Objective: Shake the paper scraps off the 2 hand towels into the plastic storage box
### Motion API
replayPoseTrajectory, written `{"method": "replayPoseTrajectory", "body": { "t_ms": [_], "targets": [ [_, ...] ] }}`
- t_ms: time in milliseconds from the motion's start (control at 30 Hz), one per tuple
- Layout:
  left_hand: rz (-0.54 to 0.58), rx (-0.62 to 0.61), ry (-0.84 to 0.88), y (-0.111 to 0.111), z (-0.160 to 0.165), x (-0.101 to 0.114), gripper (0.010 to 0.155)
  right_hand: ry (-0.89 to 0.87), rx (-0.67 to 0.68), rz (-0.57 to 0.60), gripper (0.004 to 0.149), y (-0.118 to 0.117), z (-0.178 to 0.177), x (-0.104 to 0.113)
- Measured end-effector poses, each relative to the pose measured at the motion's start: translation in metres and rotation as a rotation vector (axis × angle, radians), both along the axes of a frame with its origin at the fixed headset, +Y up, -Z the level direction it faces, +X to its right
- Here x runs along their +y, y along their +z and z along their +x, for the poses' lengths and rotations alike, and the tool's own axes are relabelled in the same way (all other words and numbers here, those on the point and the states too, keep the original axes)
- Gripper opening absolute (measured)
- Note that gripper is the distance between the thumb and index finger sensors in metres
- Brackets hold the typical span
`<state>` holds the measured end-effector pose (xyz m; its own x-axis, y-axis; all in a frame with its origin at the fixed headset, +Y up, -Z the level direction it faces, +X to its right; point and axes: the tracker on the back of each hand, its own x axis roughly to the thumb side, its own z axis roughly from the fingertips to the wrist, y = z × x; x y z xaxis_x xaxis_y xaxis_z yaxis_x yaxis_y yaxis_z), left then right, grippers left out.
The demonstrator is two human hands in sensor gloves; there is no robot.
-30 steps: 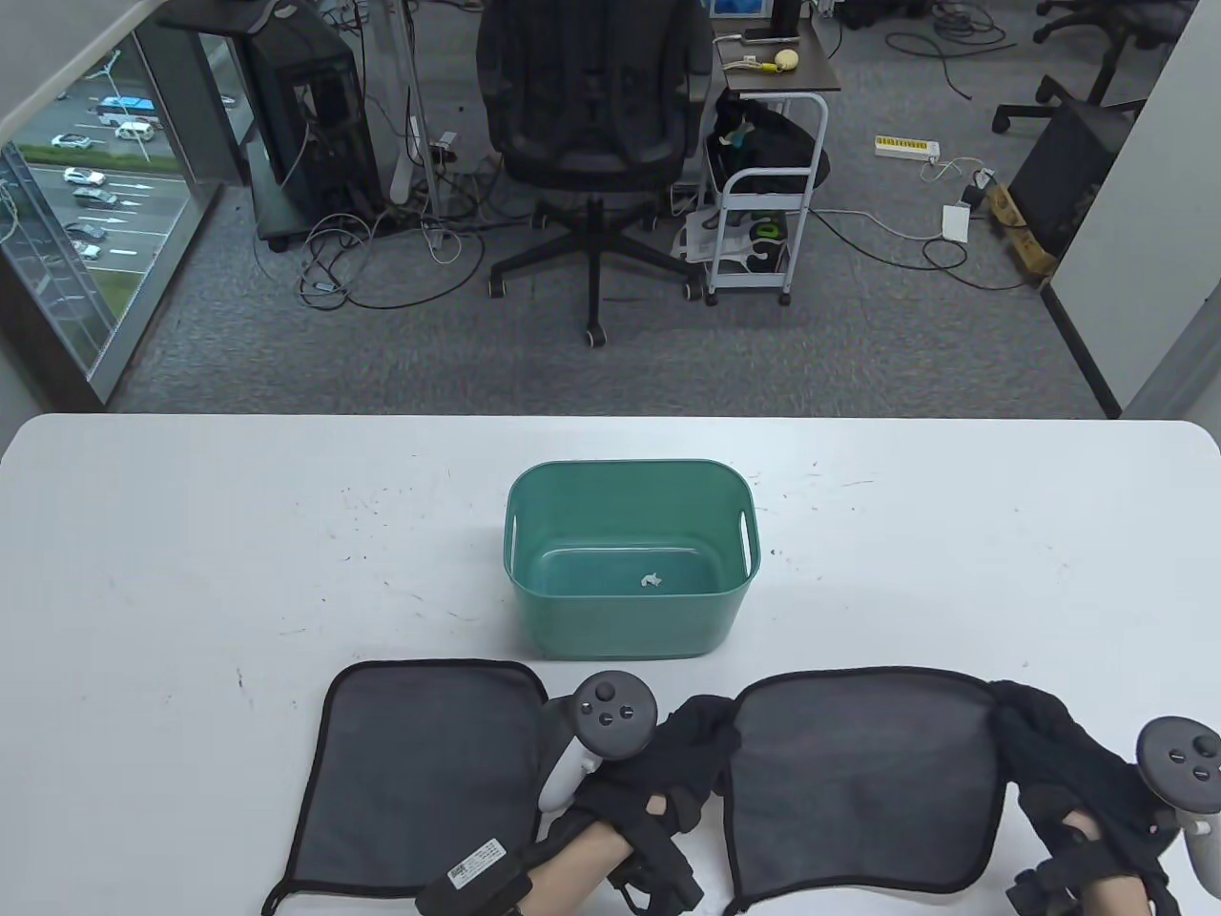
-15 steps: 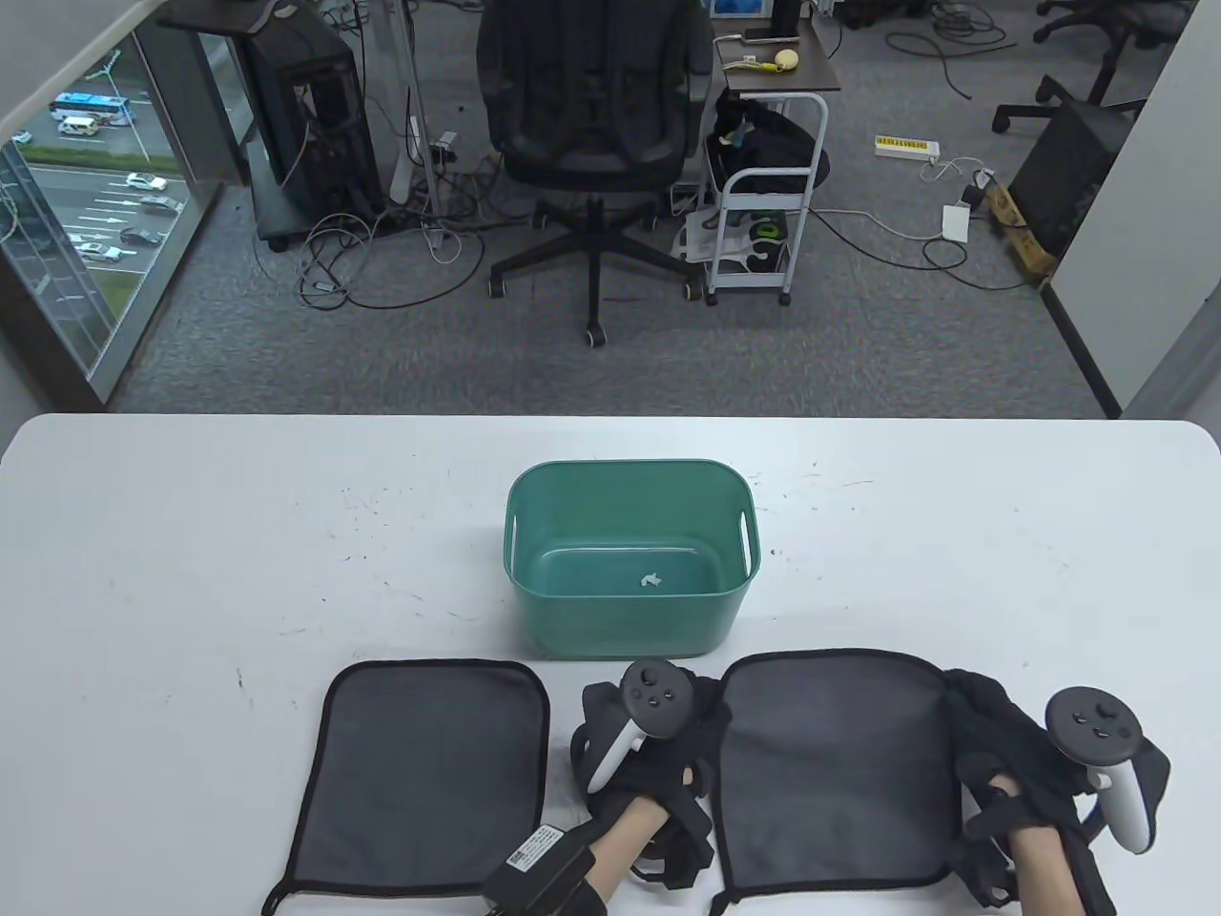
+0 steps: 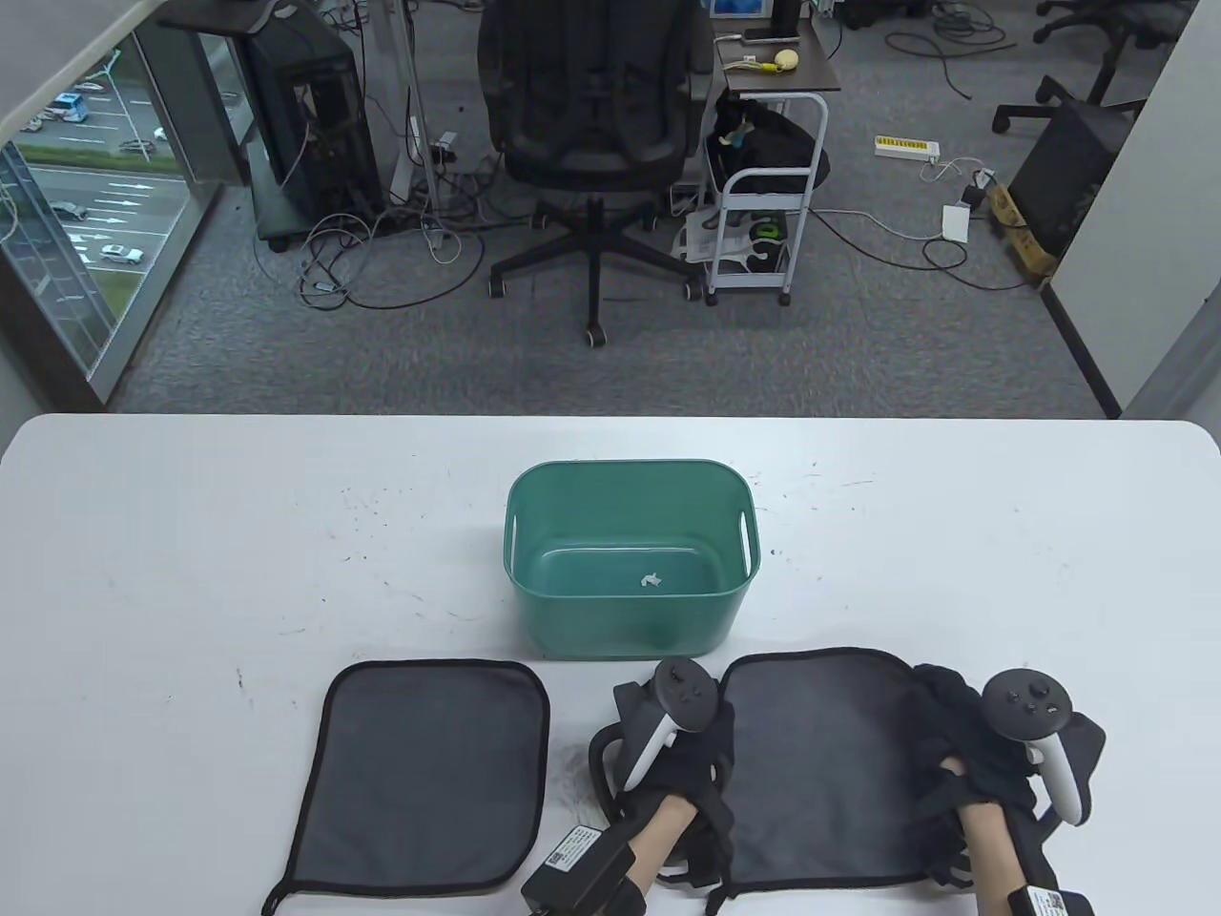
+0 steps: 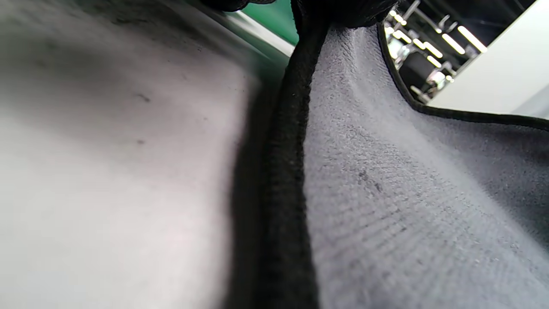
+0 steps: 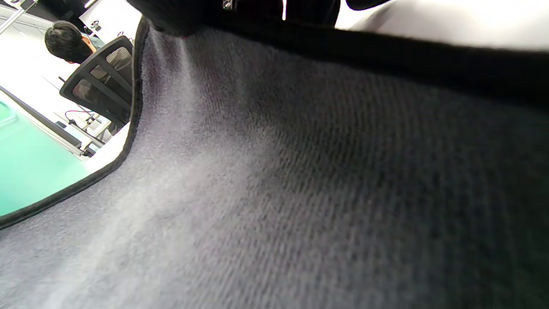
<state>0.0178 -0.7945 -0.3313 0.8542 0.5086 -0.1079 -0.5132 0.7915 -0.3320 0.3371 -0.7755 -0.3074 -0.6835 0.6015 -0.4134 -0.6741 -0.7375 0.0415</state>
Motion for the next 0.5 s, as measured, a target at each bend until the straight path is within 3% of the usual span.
{"method": "replayPoseTrajectory", "body": {
  "t_ms": [300, 500],
  "targets": [
    [-0.034, 0.025, -0.049, -0.0035, 0.0026, -0.0034, 0.045, 0.012, -0.027, 0.012, 0.039, -0.0016, -0.0009, -0.0015],
    [-0.039, 0.012, 0.015, -0.0046, -0.0024, -0.0044, 0.064, -0.011, -0.012, 0.004, 0.053, -0.0003, -0.0008, -0.0027]
  ]
}}
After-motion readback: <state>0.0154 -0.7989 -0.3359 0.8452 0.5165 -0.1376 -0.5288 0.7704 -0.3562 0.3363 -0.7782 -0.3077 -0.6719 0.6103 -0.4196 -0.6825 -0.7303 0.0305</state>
